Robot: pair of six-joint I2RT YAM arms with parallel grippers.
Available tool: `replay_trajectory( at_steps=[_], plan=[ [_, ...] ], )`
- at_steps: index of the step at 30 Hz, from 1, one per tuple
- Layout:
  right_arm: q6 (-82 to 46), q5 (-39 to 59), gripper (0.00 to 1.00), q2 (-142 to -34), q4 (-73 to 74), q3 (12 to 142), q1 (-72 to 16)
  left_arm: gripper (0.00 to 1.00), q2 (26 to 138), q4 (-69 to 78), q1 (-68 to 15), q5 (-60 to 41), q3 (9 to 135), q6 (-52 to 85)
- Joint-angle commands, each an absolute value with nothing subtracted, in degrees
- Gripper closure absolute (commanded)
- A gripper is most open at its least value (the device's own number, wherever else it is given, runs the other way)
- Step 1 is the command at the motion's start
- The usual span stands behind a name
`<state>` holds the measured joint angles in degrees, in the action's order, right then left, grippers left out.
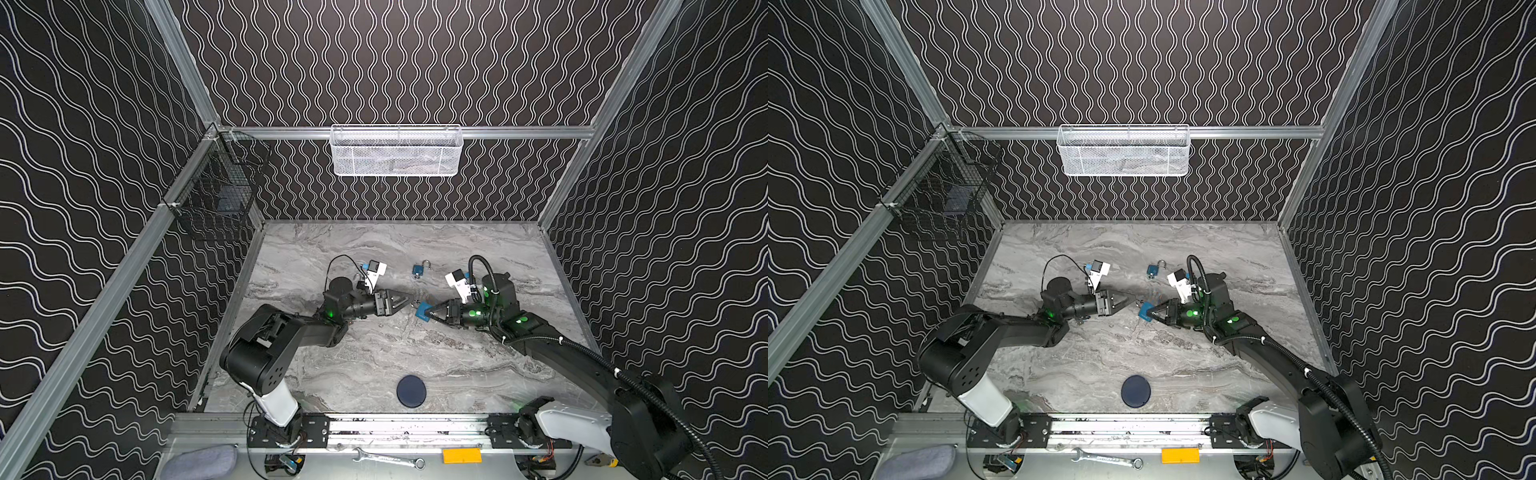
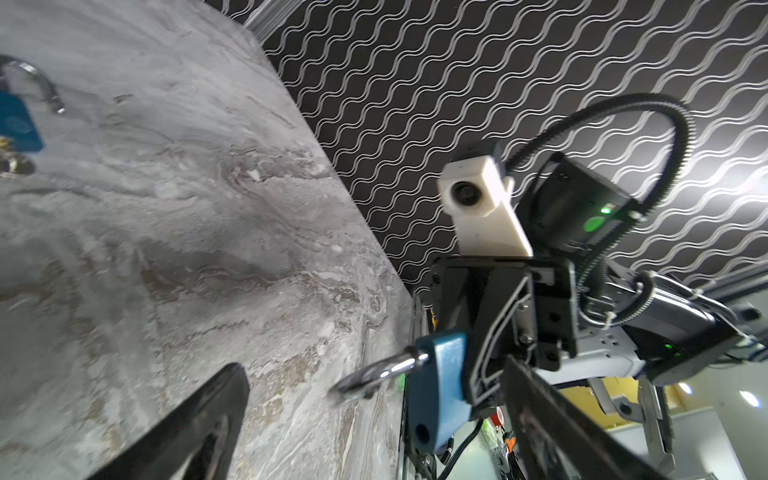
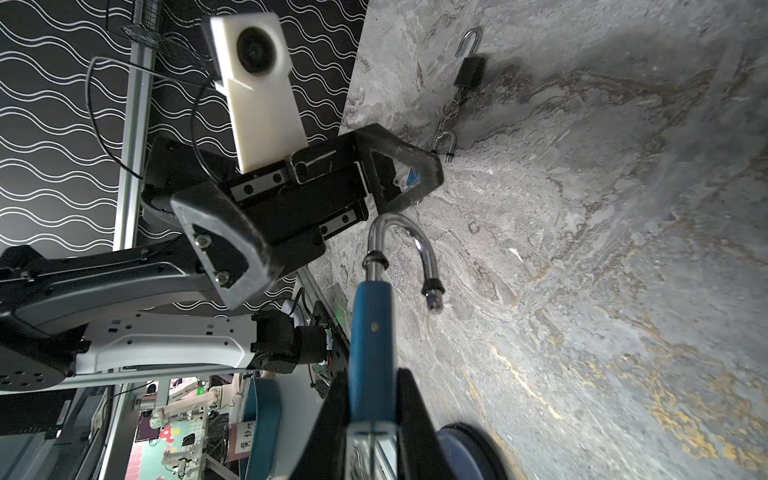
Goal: Lock with the key
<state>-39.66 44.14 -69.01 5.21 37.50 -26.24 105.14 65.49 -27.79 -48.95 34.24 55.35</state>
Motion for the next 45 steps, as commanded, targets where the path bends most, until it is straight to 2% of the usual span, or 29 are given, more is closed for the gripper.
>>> replay_trajectory(
  at_steps=[1,9,15,23,36,45],
  plan=[
    [-40.6,46.1,1.00,-69.7,10.9,37.5,-26.2,0.01,103.8,68.6,-27.8,-49.9,34.3,54.3],
    [-41.6,47.8,1.00,-72.3,13.9,39.2,-26.1,0.01,96.7,50.1,-29.7,-46.4,35.6,43.1],
    [-43.1,49.3,1.00,-73.2,16.7,38.7,-26.1,0.02,95.3,45.2,-30.7,-44.7,36.2,40.8],
    [-42.3,49.4,1.00,-73.6,16.4,39.2,-25.9,0.16,97.9,50.5,-30.7,-46.4,36.1,44.7],
    [-38.4,48.4,1.00,-75.1,13.2,39.2,-25.4,0.39,99.1,51.3,-30.7,-45.5,38.0,47.3],
    [-37.8,48.5,1.00,-76.0,12.8,40.3,-25.4,0.51,97.2,42.8,-30.1,-44.9,39.2,43.2]
  ],
)
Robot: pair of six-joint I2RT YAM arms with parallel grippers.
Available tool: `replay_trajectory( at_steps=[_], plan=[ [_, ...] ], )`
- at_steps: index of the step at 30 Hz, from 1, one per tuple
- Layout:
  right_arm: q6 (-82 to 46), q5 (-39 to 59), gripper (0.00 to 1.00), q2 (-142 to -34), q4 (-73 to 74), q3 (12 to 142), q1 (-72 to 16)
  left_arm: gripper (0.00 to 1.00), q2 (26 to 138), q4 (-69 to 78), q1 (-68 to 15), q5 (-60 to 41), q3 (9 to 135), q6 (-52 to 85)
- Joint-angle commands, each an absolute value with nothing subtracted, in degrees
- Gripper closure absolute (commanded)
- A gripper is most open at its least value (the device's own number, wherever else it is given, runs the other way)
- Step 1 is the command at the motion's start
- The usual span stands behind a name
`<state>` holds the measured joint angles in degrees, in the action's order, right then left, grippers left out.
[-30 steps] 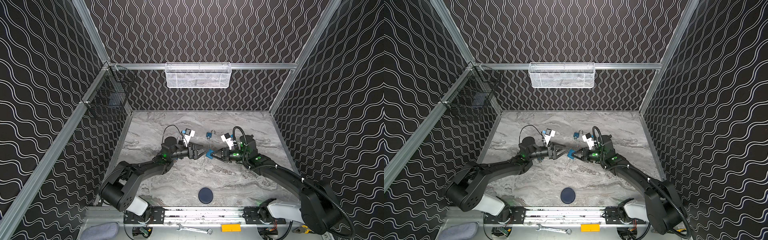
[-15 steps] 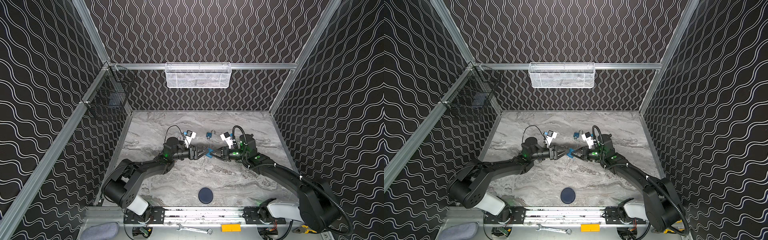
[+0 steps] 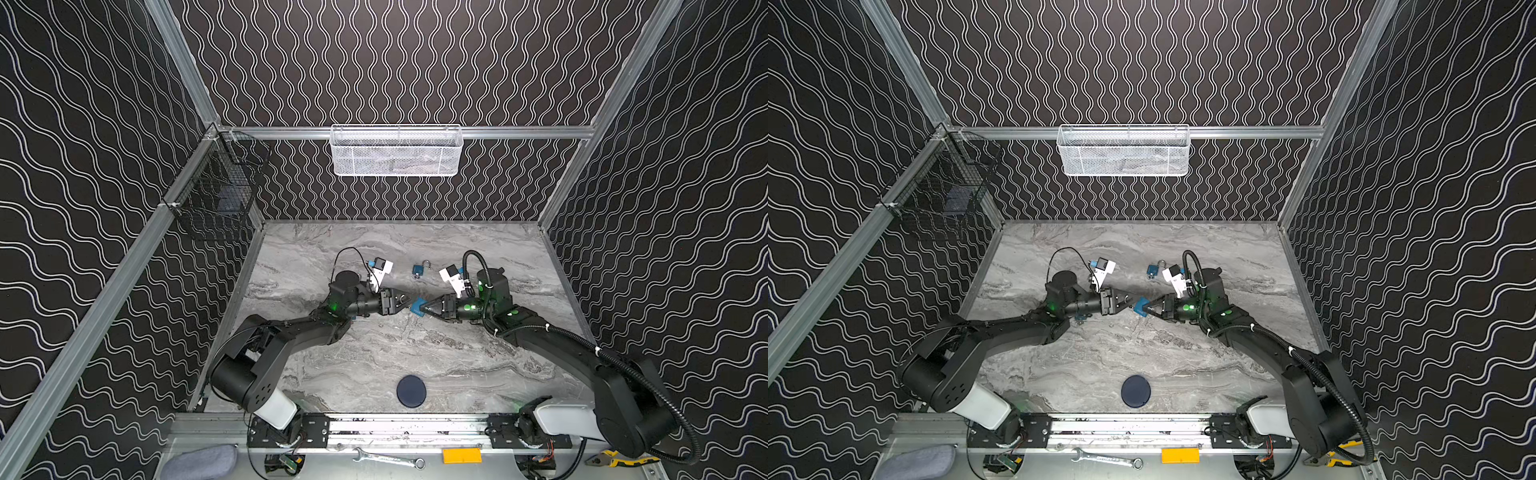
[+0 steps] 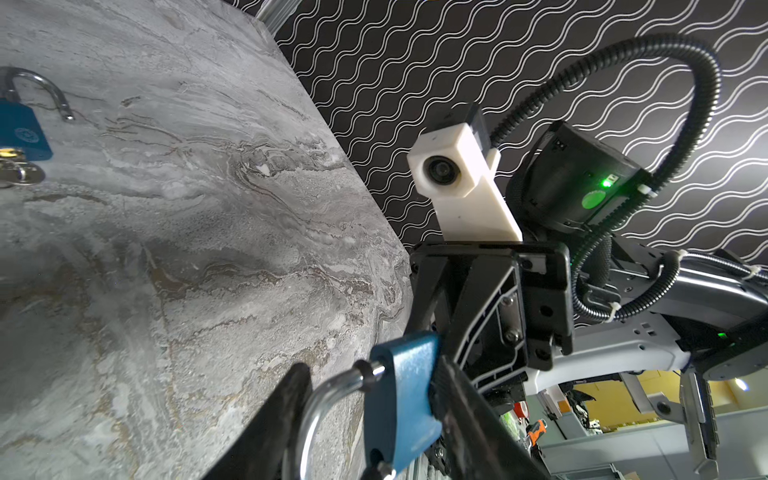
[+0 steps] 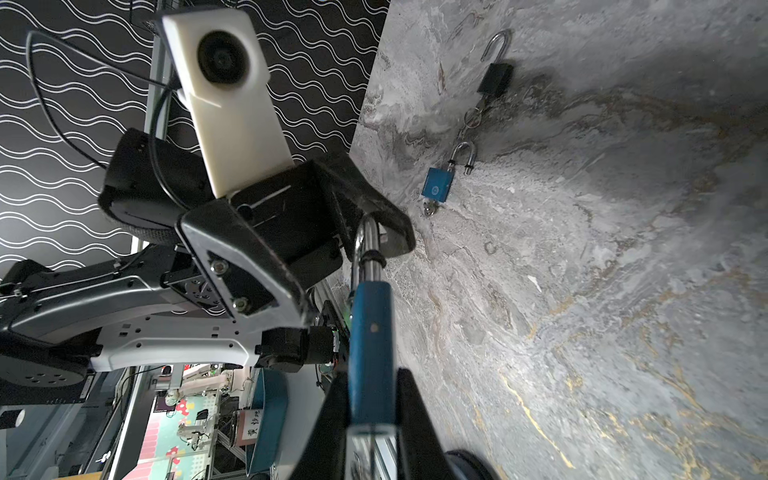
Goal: Lock with the key
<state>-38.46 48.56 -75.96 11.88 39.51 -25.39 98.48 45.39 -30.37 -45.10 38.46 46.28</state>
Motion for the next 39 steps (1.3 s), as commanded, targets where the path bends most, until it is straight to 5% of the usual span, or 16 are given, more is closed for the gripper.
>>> replay_trajectory(
  at_steps=[1,39],
  plan=[
    [-37.8,48.5,1.00,-76.0,12.8,40.3,-25.4,0.51,96.6,41.7,-29.8,-44.7,39.1,42.5],
    [-39.2,49.3,1.00,-74.4,15.4,38.9,-25.4,0.80,95.7,40.1,-27.7,-45.9,38.0,41.0]
  ],
)
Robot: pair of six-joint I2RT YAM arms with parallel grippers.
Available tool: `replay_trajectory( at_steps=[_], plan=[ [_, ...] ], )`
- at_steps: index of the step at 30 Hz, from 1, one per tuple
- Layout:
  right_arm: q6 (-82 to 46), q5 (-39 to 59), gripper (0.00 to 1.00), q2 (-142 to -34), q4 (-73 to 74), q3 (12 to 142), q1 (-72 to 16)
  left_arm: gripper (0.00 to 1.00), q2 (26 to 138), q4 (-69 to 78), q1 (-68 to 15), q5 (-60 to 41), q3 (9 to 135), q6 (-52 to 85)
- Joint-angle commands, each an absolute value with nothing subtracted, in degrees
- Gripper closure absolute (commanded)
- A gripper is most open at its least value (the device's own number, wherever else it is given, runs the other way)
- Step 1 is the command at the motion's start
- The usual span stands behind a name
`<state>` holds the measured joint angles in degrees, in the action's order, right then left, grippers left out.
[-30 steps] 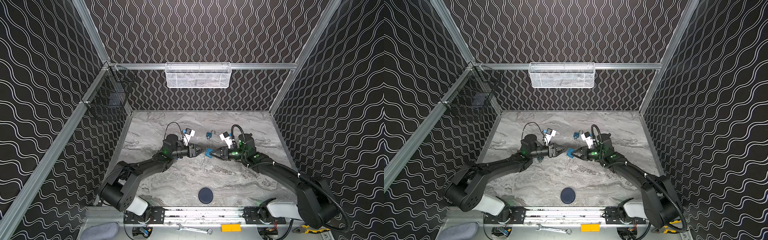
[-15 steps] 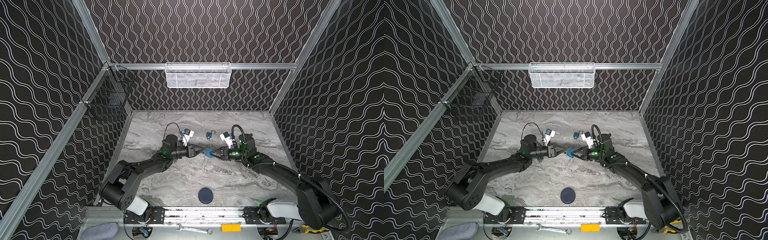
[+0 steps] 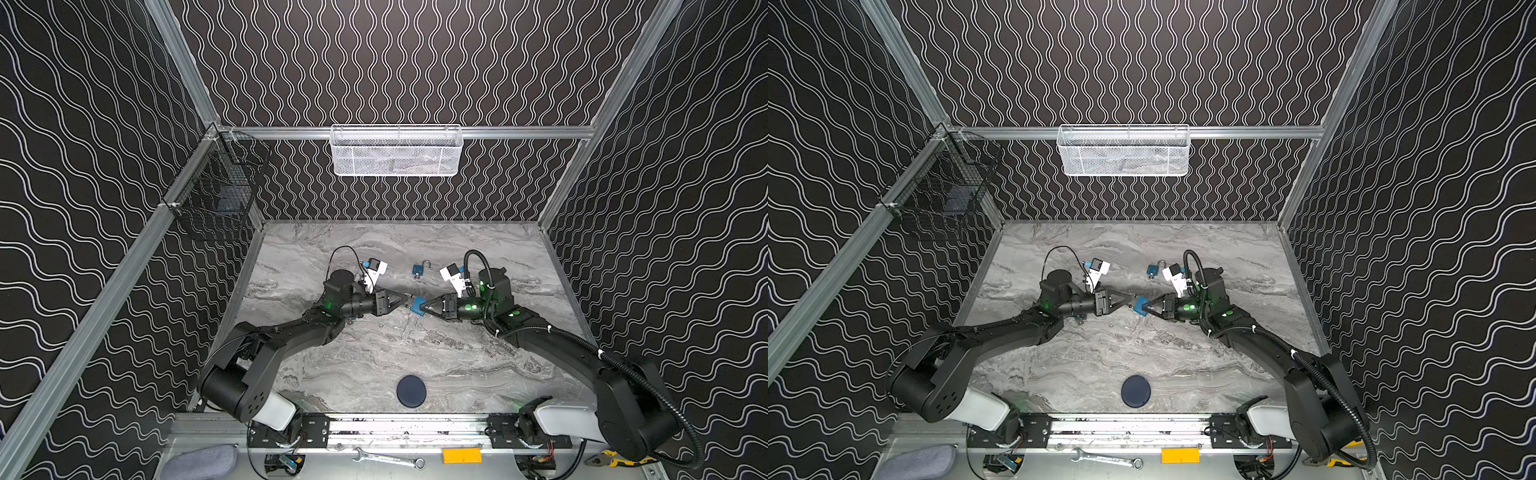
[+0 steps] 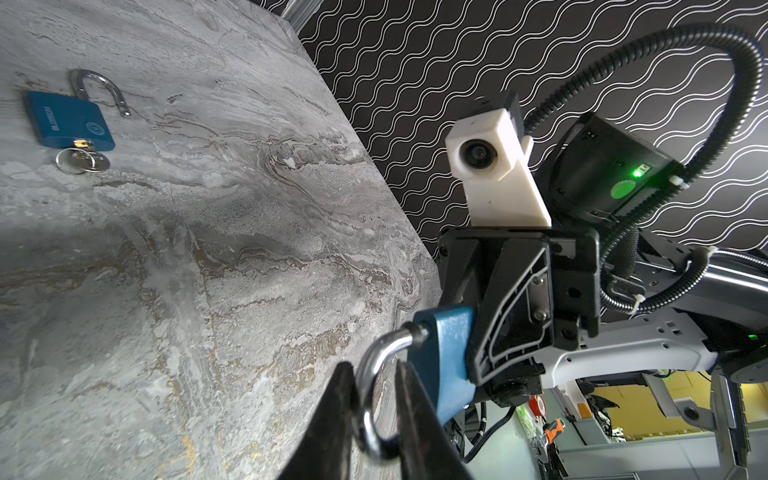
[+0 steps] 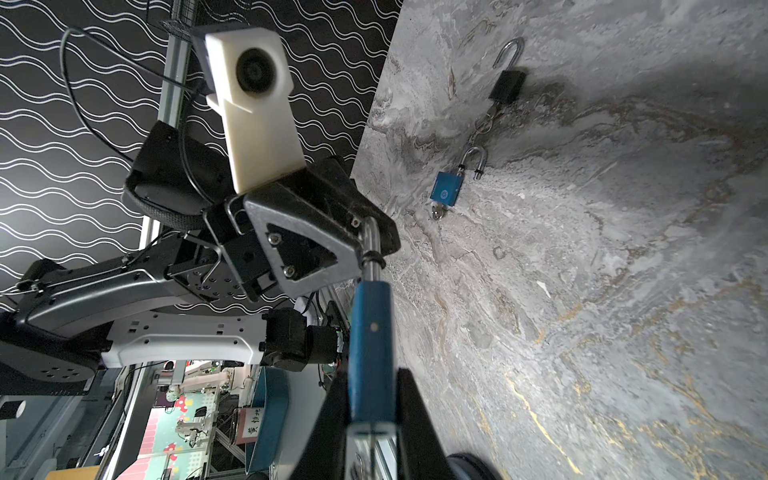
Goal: Lock with the key
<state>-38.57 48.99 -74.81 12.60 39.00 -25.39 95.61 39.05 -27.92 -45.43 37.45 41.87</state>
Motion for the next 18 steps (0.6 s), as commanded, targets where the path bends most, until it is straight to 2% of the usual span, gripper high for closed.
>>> replay_trajectory(
  at_steps=[1,8,18],
  plan=[
    [-39.2,49.4,1.00,-74.4,15.4,39.0,-25.3,0.82,95.7,39.6,-27.8,-45.7,38.1,40.8],
    [-39.3,49.7,1.00,-74.3,15.4,38.9,-25.4,0.90,95.5,39.7,-27.8,-45.8,38.0,40.8],
    [-39.9,50.2,1.00,-75.9,16.8,39.5,-25.4,0.96,94.2,40.2,-27.8,-47.8,38.0,43.2]
  ],
)
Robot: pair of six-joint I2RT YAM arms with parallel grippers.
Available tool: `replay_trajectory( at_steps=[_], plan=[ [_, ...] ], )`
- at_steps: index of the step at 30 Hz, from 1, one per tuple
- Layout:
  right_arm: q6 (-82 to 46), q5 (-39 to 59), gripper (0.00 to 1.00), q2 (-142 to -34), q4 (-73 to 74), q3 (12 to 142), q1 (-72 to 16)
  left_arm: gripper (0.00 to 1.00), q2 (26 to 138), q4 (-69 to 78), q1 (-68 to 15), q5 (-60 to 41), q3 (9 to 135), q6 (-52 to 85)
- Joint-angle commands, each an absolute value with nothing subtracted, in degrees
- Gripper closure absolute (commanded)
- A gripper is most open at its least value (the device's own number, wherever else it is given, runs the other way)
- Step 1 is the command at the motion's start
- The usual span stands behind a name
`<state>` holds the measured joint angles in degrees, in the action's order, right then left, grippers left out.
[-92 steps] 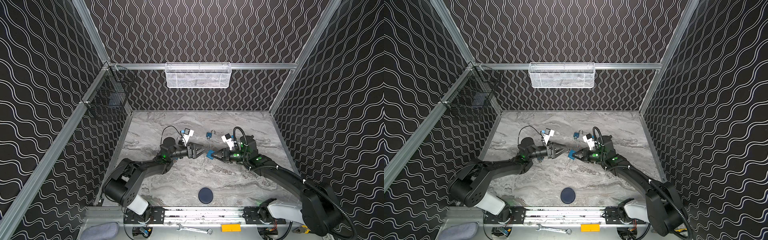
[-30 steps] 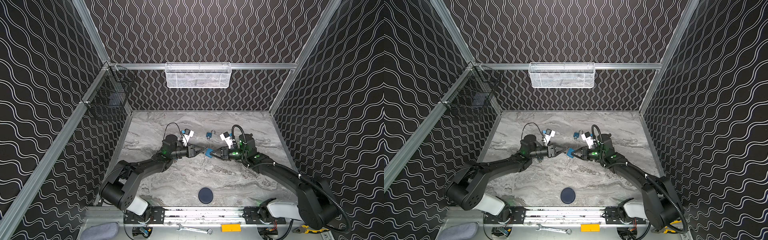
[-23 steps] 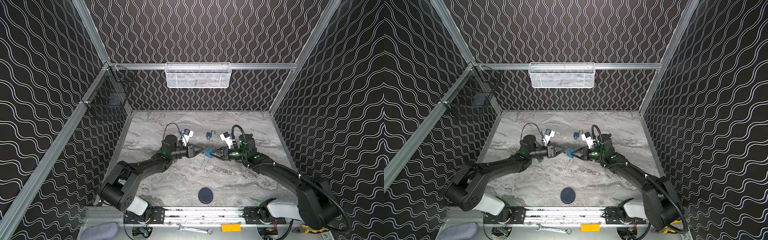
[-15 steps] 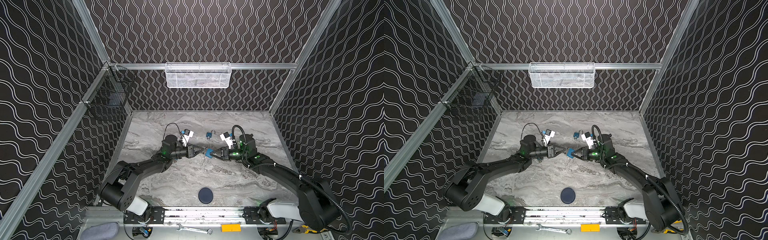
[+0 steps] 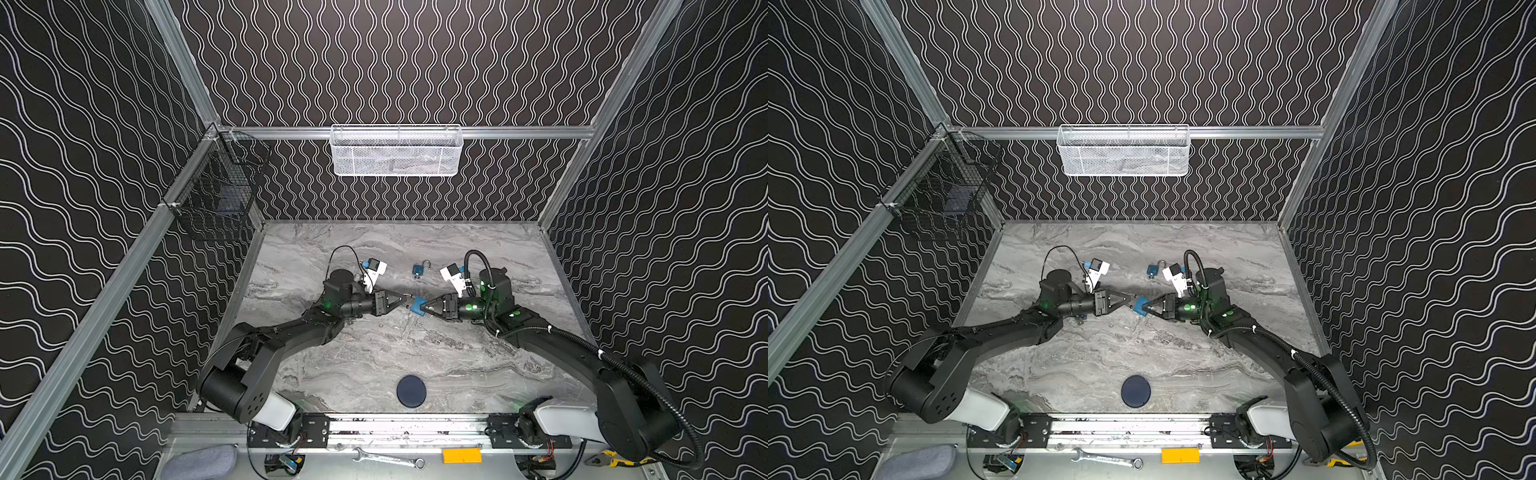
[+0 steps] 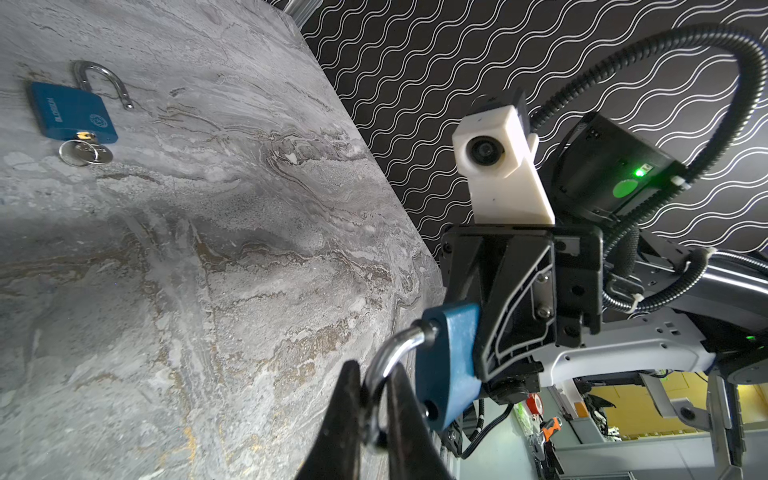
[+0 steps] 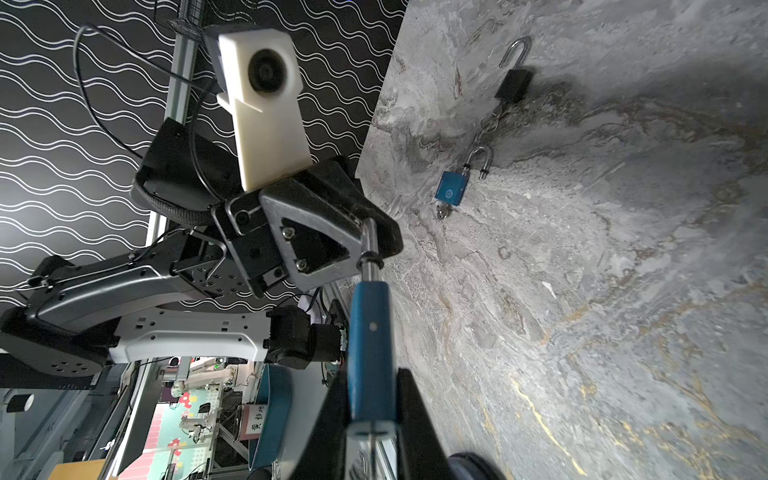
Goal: Lock with the key
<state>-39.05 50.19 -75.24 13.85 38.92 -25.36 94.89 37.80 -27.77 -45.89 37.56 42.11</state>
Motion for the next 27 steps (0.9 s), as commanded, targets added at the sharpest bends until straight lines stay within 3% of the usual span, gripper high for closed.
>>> replay_trajectory(
  at_steps=[1,16,27],
  plan=[
    [-40.0,50.5,1.00,-76.2,17.2,39.5,-25.4,0.97,94.1,40.0,-27.9,-48.7,38.4,43.6],
    [-40.4,52.8,1.00,-80.2,21.0,41.6,-25.4,1.00,90.2,31.4,-31.3,-48.9,39.7,42.9],
    [-42.2,53.9,1.00,-84.7,25.2,43.4,-25.4,1.00,90.6,34.8,-33.5,-49.2,39.2,45.8]
  ],
)
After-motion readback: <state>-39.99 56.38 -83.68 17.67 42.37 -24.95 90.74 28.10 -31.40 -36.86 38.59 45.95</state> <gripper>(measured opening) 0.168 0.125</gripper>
